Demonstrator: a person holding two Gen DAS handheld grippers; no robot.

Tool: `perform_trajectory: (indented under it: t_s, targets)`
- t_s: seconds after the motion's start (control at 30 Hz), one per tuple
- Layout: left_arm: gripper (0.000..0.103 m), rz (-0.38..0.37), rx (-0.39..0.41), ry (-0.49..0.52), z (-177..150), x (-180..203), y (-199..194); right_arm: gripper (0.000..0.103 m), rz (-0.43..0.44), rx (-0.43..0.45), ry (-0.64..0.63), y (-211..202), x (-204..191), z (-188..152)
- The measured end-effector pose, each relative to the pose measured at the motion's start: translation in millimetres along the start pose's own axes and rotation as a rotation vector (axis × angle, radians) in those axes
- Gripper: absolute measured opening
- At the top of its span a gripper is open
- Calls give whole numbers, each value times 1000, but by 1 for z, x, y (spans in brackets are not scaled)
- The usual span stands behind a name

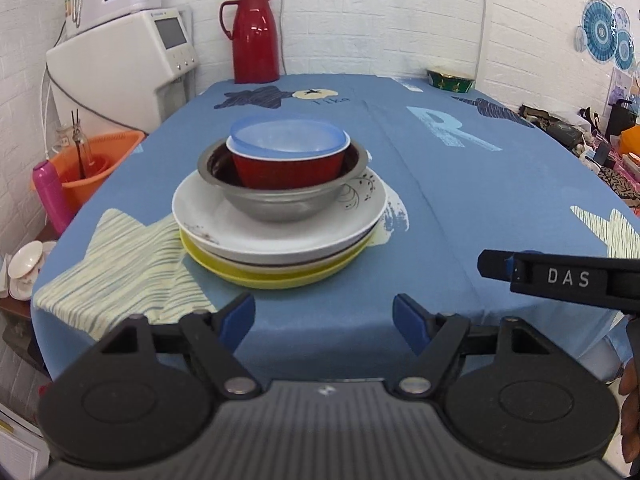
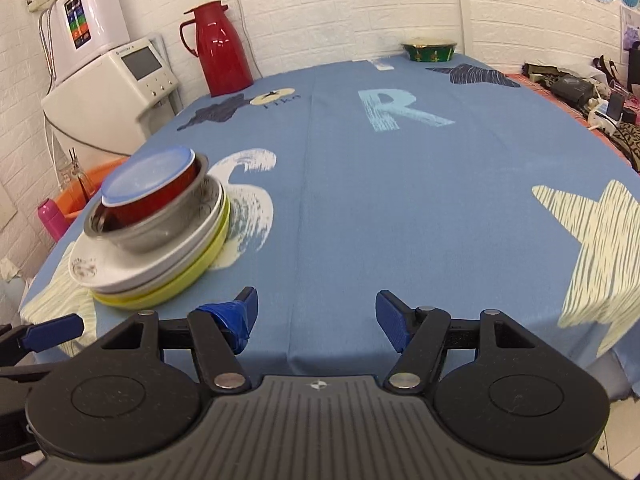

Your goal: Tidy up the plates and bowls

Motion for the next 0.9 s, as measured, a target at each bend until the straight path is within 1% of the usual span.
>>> perform_trajectory:
  t_s: [0.2,0.33,0.5,0.63,0.8,0.9]
  targets:
    - [76,-5,-3,14,-2,5,-1,51,-12,21,-26,-5,-3,-1]
    - [76,9,-3,30,-2,6,0,51,-12,9,-30,-2,-4,-4]
    - [76,21,-1,41,-2,5,1,51,1,2,-23,-1,-6,-5]
    - [76,11,-10,39,-3,4,1,51,28,-17,-16,0,-9,-7]
    - [76,15,21,43,0,4,-1,51,26,-18,-18,0,-12,-8]
    - [76,14,24,35,0,2,-2,51,26,-20,-12,1,-11,-7]
Point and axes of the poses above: each gripper's, at about its wrist camera, not at the fingertips, and y roughly the way its jaws point, x to its right, z to its top, the point moved 9 cm from there along y, roughly the way its jaws point, and after that the axes turned 4 degrees about y, right-handed, at the moved point
